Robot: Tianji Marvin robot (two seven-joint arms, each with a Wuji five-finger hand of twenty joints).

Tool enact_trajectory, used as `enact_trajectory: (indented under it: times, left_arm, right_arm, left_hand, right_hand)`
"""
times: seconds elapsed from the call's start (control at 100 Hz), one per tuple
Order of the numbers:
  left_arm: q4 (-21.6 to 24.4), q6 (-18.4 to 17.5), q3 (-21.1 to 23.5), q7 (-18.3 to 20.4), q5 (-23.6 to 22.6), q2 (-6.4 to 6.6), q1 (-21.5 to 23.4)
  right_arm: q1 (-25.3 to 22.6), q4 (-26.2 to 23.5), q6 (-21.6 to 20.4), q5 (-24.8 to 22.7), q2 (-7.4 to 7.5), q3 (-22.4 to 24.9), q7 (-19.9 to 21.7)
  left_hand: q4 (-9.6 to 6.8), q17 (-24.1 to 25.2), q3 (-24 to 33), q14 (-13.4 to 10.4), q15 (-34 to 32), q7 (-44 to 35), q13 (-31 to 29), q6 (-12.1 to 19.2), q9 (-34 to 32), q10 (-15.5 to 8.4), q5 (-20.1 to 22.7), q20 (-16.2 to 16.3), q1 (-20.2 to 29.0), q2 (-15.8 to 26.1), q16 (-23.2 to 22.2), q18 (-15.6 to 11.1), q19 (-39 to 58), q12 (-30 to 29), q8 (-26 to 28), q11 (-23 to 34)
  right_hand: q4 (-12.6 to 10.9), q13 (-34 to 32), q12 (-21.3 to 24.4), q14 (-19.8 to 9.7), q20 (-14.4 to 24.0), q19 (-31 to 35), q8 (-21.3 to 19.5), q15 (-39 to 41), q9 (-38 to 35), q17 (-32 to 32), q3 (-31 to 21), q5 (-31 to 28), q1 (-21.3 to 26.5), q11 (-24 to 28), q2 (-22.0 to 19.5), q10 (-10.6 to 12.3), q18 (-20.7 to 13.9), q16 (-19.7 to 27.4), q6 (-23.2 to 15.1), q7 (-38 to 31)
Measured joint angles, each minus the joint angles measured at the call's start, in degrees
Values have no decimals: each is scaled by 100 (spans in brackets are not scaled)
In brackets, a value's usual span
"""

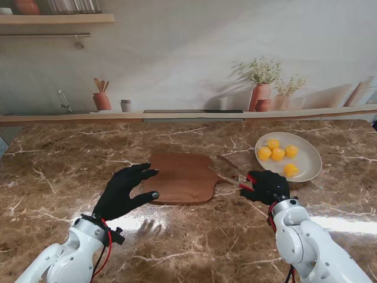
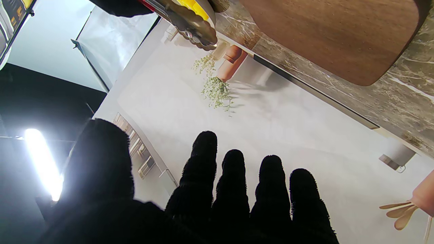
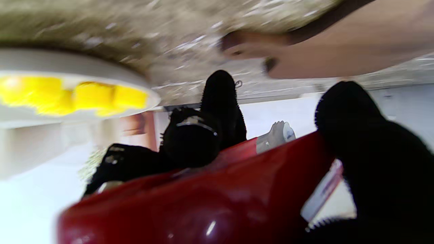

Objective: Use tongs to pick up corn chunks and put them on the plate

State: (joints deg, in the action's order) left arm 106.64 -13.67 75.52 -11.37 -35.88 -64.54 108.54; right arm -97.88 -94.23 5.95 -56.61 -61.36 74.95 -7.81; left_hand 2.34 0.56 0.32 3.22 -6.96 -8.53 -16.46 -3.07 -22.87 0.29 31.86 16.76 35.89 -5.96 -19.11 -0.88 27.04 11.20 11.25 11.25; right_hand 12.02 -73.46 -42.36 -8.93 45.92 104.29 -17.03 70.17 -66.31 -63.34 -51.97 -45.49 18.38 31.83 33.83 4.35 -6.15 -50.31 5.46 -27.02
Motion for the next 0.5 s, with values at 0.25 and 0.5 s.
enact_trajectory:
  times: [0.25,0.5]
  left_arm:
    - [-20,-51,19,-117,-51,-17,35]
    - [24,-93,133,-189,-125,-35,187]
  right_arm:
    - [-573,-166,-934,-172,-19,-298,-588]
    - [-925,-164,-2002,-859,73,-271,-611]
  left_hand:
    - [0,0,0,0,0,0,0,0,0,0,0,0,0,0,0,0,-1,-1,0,0]
    - [0,0,0,0,0,0,0,0,0,0,0,0,0,0,1,0,-1,-1,0,0]
  right_hand:
    - [0,0,0,0,0,0,-12,-7,0,1,0,0,-1,1,0,-1,0,0,0,0]
    - [0,74,0,0,0,-7,-65,-146,210,191,15,56,-1,1,0,-53,-1,0,0,23]
